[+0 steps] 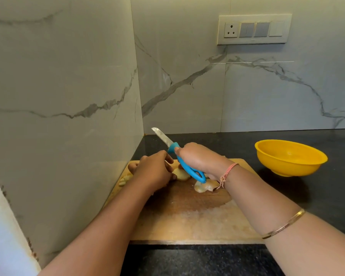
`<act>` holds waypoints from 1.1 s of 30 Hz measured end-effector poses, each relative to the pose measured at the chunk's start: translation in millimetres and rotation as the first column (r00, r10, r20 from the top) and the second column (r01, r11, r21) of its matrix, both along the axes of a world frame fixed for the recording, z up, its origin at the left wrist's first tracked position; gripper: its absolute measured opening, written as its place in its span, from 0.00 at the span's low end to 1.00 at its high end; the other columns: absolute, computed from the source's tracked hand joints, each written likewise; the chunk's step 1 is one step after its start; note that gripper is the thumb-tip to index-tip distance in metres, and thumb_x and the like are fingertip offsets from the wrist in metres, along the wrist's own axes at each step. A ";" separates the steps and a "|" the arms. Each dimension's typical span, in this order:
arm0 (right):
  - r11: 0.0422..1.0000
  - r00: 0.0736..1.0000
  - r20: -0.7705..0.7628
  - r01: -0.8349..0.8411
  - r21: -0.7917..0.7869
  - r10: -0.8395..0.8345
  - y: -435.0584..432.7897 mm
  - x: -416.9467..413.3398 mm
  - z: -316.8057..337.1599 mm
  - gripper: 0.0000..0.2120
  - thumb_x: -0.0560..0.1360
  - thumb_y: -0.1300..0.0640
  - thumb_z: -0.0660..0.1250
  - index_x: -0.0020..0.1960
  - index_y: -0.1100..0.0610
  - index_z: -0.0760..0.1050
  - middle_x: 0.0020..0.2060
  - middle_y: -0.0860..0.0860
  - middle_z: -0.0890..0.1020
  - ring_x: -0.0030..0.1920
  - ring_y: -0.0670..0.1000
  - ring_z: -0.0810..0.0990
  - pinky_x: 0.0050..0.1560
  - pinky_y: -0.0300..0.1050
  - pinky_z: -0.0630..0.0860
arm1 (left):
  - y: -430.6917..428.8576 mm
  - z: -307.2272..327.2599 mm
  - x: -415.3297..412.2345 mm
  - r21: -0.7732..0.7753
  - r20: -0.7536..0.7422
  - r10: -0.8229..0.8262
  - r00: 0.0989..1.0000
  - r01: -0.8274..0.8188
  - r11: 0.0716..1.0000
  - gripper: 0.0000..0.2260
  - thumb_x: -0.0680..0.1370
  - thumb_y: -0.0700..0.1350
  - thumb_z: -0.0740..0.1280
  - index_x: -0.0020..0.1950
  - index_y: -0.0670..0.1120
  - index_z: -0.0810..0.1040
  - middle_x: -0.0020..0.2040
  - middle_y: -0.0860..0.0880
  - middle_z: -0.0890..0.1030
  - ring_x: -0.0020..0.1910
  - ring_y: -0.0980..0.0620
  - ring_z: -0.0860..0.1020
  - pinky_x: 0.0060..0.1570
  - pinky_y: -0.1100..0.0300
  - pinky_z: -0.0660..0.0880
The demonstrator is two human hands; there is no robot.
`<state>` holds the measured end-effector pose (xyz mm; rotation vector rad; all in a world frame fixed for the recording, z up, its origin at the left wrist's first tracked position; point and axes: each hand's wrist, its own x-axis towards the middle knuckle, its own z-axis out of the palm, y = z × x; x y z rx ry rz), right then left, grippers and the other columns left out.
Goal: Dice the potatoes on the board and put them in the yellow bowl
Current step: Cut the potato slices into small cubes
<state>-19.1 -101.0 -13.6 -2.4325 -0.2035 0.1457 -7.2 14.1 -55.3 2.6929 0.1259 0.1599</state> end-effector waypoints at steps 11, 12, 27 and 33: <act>0.984 0.992 -0.124 0.056 0.167 -0.035 -5.0 -11.0 10.7 0.15 0.82 0.55 0.54 0.64 0.62 0.66 0.45 0.56 0.73 0.48 0.53 0.74 0.58 0.48 0.75 | -2.6 1.4 -2.1 0.117 -0.158 -0.143 0.977 0.162 0.980 0.25 0.80 0.51 0.64 0.75 0.57 0.61 0.72 0.51 0.68 0.71 0.46 0.64 0.68 0.44 0.63; 0.987 0.991 -0.130 0.055 0.151 -0.035 -4.4 -11.8 9.7 0.15 0.82 0.56 0.54 0.65 0.62 0.65 0.44 0.56 0.72 0.49 0.53 0.73 0.60 0.49 0.74 | -3.4 1.5 -2.9 0.132 -0.161 -0.156 0.975 0.178 0.975 0.24 0.80 0.50 0.63 0.75 0.56 0.61 0.72 0.50 0.69 0.70 0.46 0.66 0.68 0.44 0.64; 0.944 0.988 -0.117 0.134 0.302 -0.103 -2.6 5.0 -4.8 0.15 0.82 0.52 0.54 0.62 0.59 0.68 0.41 0.53 0.72 0.37 0.47 0.70 0.37 0.38 0.66 | -13.8 4.4 -6.6 0.265 -0.045 -0.077 0.996 0.086 0.960 0.21 0.77 0.57 0.65 0.67 0.49 0.72 0.59 0.50 0.78 0.58 0.51 0.75 0.62 0.51 0.71; 0.928 0.981 -0.158 0.157 0.337 -0.108 -6.7 9.2 -8.0 0.14 0.81 0.50 0.55 0.60 0.59 0.69 0.42 0.54 0.73 0.38 0.48 0.70 0.39 0.39 0.68 | -12.7 5.4 -7.5 0.291 -0.055 -0.096 0.994 0.108 0.950 0.24 0.78 0.57 0.64 0.72 0.53 0.67 0.67 0.51 0.74 0.64 0.49 0.73 0.63 0.48 0.69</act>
